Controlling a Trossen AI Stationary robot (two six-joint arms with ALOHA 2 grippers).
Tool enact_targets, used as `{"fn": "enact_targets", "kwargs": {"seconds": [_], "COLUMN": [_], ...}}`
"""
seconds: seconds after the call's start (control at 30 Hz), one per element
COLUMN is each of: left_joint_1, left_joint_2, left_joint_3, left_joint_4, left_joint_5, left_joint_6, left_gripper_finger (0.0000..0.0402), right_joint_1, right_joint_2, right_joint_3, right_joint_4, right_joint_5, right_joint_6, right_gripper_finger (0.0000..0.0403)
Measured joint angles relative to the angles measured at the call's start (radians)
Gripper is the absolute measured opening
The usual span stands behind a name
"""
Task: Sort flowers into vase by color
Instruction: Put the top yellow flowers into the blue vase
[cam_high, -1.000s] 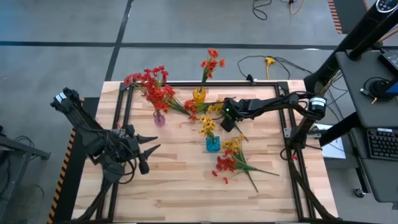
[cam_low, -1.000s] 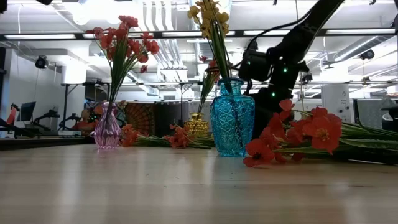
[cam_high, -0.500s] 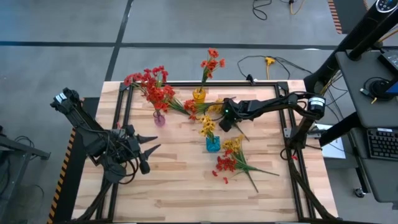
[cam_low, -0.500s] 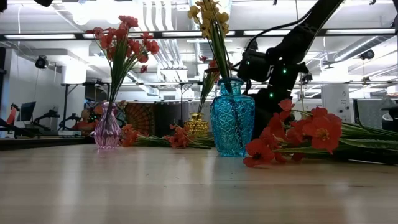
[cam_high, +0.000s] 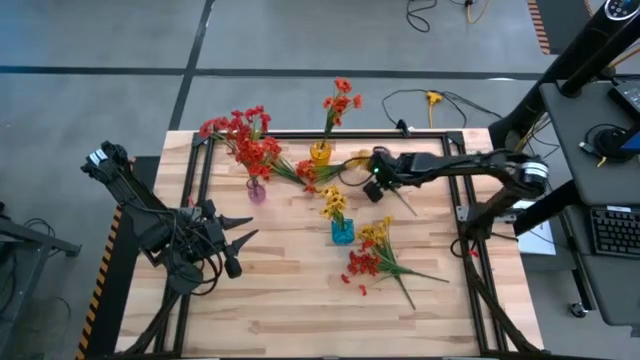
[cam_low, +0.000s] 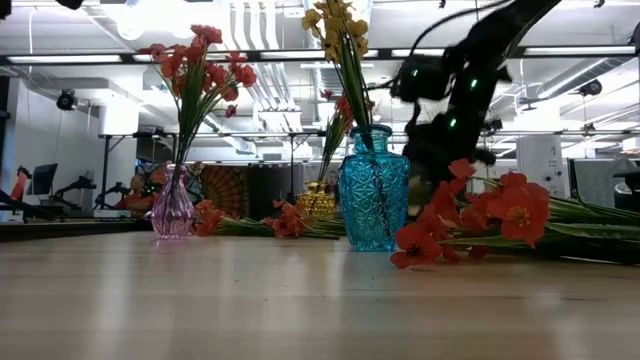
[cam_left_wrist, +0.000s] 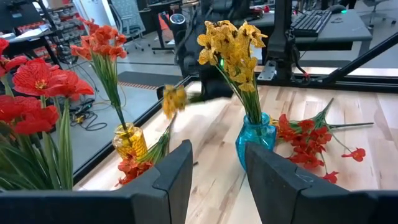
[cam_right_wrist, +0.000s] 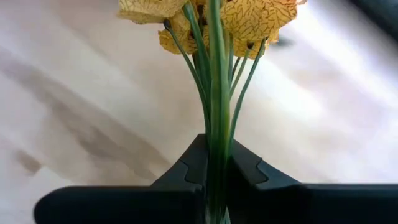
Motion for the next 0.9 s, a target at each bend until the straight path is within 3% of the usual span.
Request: {"fn": "enact_targets", "kwargs": {"seconds": [0.23, 0.5, 0.7, 0.9], "left_joint_1": [0.0, 0.0, 0.0, 0.0], "left_joint_2": [0.0, 0.0, 0.0, 0.0], "left_joint_3": [0.0, 0.0, 0.0, -0.001], "left_joint_4": [-0.006, -0.006, -0.007, -0.007], "left_joint_5": [0.002, 0.002, 0.001, 0.001], "left_joint_6": [0.002, 0.018, 0.018, 0.019], "left_gripper_finger": [0.013, 0.013, 0.013, 0.013], "right_joint_1": [0.032, 0.157, 0.259, 0.342], "right_joint_2": [-0.309, -0.6, -0.662, -0.605], "right_joint_3": [-0.029, -0.292, -0.452, -0.511], "right_joint_4": [0.058, 0.573, 0.948, 1.251], "right_joint_5": [0.026, -0.003, -0.036, -0.051], "right_joint_6": [0.009, -0.097, -0.198, -0.268], "right_gripper_finger": [0.0021, 0.002, 0.002, 0.002]}}
